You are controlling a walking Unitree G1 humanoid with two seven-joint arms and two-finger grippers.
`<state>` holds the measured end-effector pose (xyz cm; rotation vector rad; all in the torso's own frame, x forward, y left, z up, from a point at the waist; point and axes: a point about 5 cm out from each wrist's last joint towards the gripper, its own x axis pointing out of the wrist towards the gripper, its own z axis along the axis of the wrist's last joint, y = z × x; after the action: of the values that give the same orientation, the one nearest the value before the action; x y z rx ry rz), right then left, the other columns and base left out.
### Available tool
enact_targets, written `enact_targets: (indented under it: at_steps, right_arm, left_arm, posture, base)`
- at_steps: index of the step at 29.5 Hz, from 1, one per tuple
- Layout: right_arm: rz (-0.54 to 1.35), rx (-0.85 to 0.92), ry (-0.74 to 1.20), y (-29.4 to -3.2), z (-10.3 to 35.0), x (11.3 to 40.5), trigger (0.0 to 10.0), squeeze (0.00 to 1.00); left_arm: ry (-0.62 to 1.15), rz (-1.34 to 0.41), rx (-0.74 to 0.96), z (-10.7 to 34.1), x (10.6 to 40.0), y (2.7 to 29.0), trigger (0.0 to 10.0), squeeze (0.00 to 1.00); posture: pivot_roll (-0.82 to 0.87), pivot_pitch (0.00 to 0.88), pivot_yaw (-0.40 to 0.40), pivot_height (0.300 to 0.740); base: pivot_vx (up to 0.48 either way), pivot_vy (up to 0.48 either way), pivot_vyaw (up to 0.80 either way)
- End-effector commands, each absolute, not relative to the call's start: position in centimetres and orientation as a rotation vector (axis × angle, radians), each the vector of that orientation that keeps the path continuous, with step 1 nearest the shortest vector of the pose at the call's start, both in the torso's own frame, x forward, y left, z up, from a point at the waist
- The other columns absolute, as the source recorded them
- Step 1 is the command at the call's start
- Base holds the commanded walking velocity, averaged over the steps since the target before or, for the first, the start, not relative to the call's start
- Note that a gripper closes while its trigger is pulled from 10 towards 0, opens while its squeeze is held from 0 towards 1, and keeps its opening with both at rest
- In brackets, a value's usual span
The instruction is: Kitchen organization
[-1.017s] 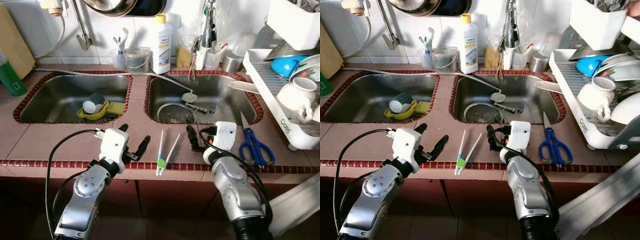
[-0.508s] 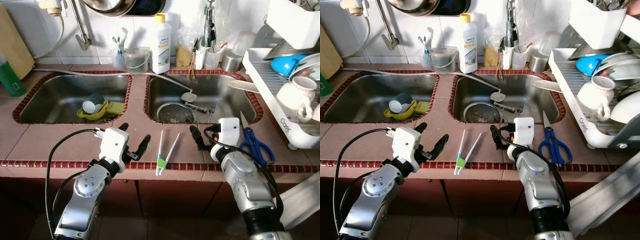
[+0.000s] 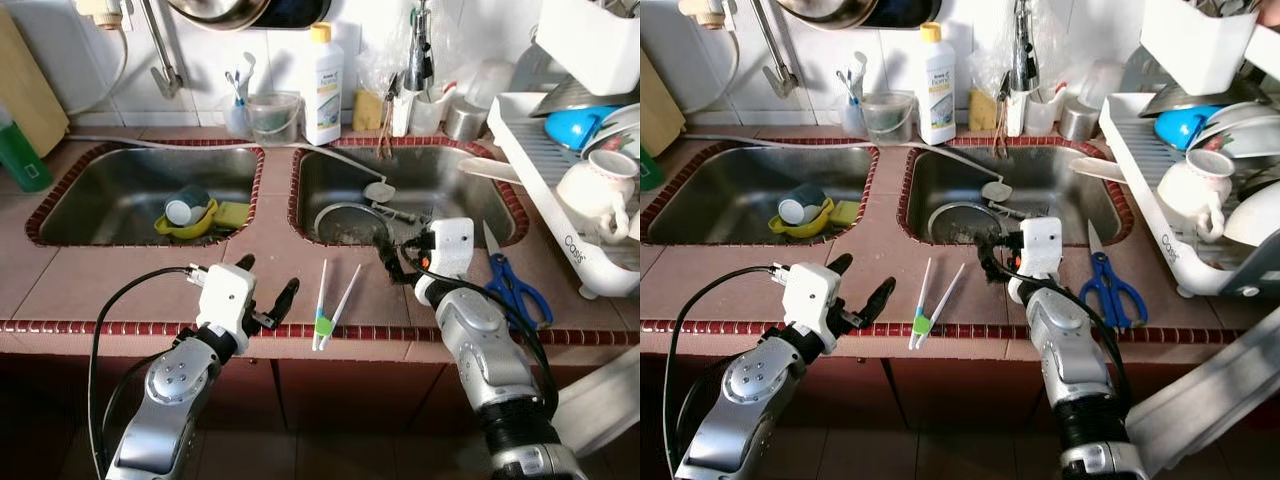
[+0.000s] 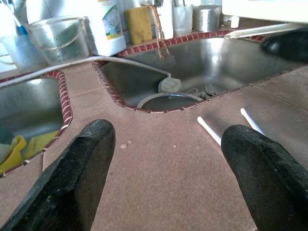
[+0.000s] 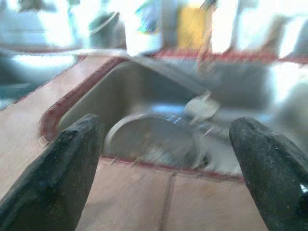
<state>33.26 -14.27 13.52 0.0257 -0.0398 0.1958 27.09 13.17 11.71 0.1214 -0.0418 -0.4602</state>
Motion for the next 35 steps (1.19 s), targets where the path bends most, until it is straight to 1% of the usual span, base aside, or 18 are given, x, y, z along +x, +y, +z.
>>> enact_targets:
  at_steps: [1, 3, 7, 13, 26, 35]
  right_arm:
    - [0.166, 0.021, -0.087, -14.1, 14.2, 32.6, 10.0, 0.0]
    - [0.164, 0.023, -0.095, -14.0, 14.2, 32.4, 10.0, 0.0]
    - [0.168, 0.041, -0.087, -13.4, 13.8, 31.1, 10.0, 0.0]
    - [0.159, 0.037, -0.082, -13.6, 13.7, 30.5, 10.0, 0.0]
    - [0.156, 0.021, -0.069, -13.9, 13.8, 30.3, 10.0, 0.0]
    - [0.148, 0.018, -0.054, -14.2, 13.6, 30.1, 10.0, 0.0]
  left_arm:
    - [-0.05, -0.443, 0.129, 11.9, 26.9, 13.2, 10.0, 0.0]
    - [-0.052, -0.442, 0.13, 11.9, 26.9, 13.2, 10.0, 0.0]
    - [-0.035, -0.438, 0.119, 11.5, 26.3, 13.0, 10.0, 0.0]
    - [-0.007, -0.45, 0.095, 10.9, 25.1, 12.6, 10.0, 0.0]
    - [0.015, -0.566, 0.133, 10.3, 22.4, 11.0, 10.0, 0.0]
    - [0.016, -0.601, 0.202, 9.7, 21.3, 11.3, 10.0, 0.0]
  posture:
    - [-0.08, 0.081, 0.039, 0.74]
    - [-0.08, 0.081, 0.035, 0.74]
    - [-0.09, 0.084, 0.034, 0.74]
    - [-0.09, 0.084, 0.035, 0.74]
    - [-0.09, 0.09, 0.047, 0.74]
    - [-0.09, 0.102, 0.052, 0.74]
  base:
    - [0.0, 0.0, 0.0]
    - [0.0, 0.0, 0.0]
    - [0.0, 0.0, 0.0]
    - [0.0, 0.0, 0.0]
    - [0.0, 0.0, 0.0]
    - [0.0, 0.0, 0.0]
